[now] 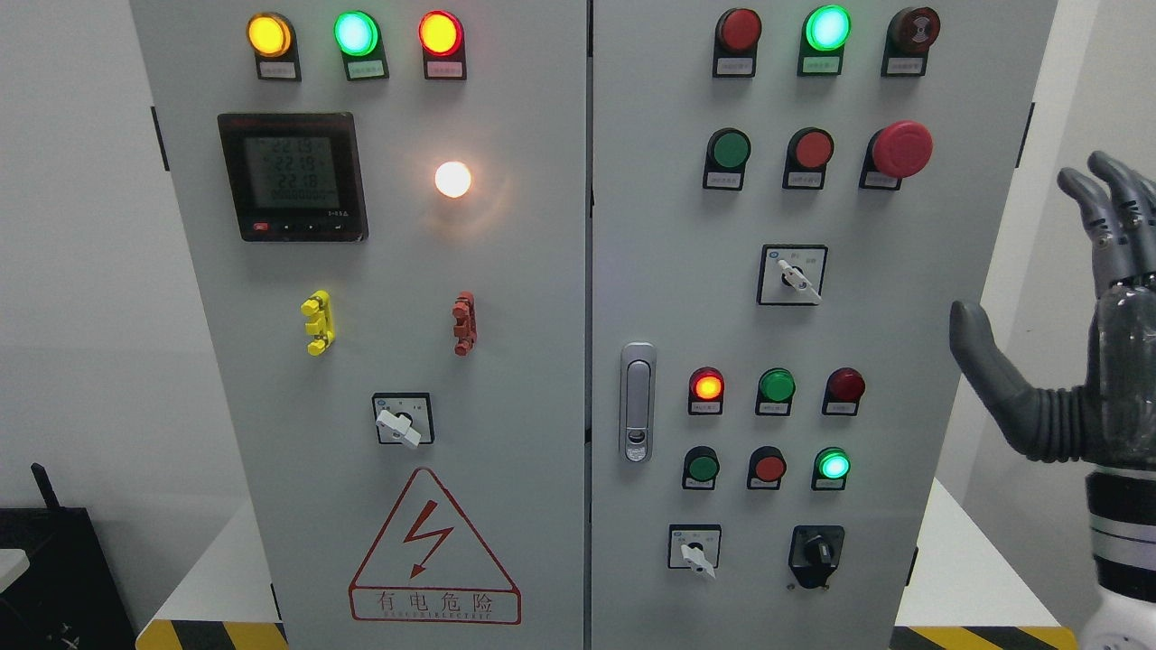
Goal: Rotate and turn off gray switch
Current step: 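Raise the right hand up beside the cabinet door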
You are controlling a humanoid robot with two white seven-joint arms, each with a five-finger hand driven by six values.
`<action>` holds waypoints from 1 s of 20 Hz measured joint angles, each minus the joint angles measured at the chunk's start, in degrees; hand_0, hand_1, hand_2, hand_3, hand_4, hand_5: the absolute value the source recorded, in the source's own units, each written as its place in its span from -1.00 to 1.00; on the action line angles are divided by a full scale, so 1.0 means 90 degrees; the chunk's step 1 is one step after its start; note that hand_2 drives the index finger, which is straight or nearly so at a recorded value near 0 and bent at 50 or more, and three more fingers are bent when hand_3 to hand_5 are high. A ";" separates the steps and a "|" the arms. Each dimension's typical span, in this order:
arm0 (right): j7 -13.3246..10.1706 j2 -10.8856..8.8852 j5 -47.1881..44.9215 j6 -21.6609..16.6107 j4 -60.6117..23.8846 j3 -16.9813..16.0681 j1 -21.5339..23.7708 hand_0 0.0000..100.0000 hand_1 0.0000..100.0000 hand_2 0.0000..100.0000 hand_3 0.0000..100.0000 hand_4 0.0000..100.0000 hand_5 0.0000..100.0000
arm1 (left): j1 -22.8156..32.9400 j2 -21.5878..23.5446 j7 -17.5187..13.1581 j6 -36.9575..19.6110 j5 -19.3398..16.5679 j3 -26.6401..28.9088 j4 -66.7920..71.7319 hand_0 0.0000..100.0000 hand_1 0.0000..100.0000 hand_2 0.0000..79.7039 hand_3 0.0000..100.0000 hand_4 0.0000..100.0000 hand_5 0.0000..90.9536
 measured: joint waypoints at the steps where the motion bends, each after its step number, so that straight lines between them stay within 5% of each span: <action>1: 0.0000 0.0000 0.0000 0.0000 0.0000 0.0000 -0.0001 -0.36 -0.53 -1.00 -1.00 -1.00 -1.00 | 0.0000 0.0000 0.0000 0.0000 0.0000 0.0000 0.0000 -0.76 -0.22 -1.00 -1.00 -1.00 -1.00; 10: 0.0023 0.0008 -0.0003 0.0014 0.0008 -0.0003 -0.0004 -0.35 -0.51 -1.00 -0.99 -1.00 -1.00 | 0.0000 0.0000 0.0000 0.0000 0.0000 0.0000 0.0000 -0.76 -0.22 -1.00 -1.00 -1.00 -1.00; 12: -0.0003 0.0010 -0.0008 0.0018 0.0027 -0.0004 -0.0003 -0.35 -0.39 -1.00 -0.59 -0.64 -0.97 | 0.0000 0.0000 0.0000 0.0000 0.0000 0.0000 0.0000 -0.76 -0.22 -1.00 -1.00 -1.00 -1.00; 13: -0.0031 0.0010 -0.0028 0.0018 0.0038 -0.0003 -0.0003 -0.36 -0.36 -1.00 -0.54 -0.60 -0.90 | 0.0000 0.0000 0.0000 0.0000 0.0000 0.0000 0.0000 -0.76 -0.22 -1.00 -1.00 -1.00 -1.00; 14: -0.0047 0.0012 -0.0067 0.0018 0.0051 0.0001 -0.0003 -0.37 -0.31 -1.00 -0.42 -0.46 -0.64 | 0.0000 0.0000 0.0000 0.0000 0.0000 0.0000 0.0000 -0.76 -0.22 -1.00 -1.00 -1.00 -1.00; 15: -0.0054 0.0014 -0.0122 0.0018 0.0065 0.0005 -0.0002 -0.39 -0.27 -1.00 -0.22 -0.17 -0.17 | 0.0000 0.0000 0.0000 0.0000 0.0000 0.0000 0.0000 -0.76 -0.22 -1.00 -1.00 -1.00 -1.00; 18: -0.0068 0.0035 -0.0275 0.0018 0.0097 0.0018 0.0000 -0.44 -0.21 -0.97 0.07 0.14 0.36 | 0.0000 -0.0001 0.0000 0.0000 0.0000 0.0000 0.0000 -0.76 -0.22 -1.00 -1.00 -1.00 -1.00; 19: -0.0074 0.0045 -0.0307 0.0018 0.0107 0.0023 0.0002 -0.44 -0.21 -0.97 0.07 0.15 0.37 | 0.0000 -0.0001 0.0000 0.0000 0.0000 0.0000 0.0000 -0.76 -0.22 -1.00 -1.00 -1.00 -1.00; 20: -0.0078 0.0058 -0.0336 0.0018 0.0117 0.0026 0.0005 -0.45 -0.21 -0.94 0.17 0.33 0.65 | 0.0000 -0.0001 0.0000 0.0000 0.0000 0.0000 0.0000 -0.76 -0.22 -1.00 -1.00 -1.00 -1.00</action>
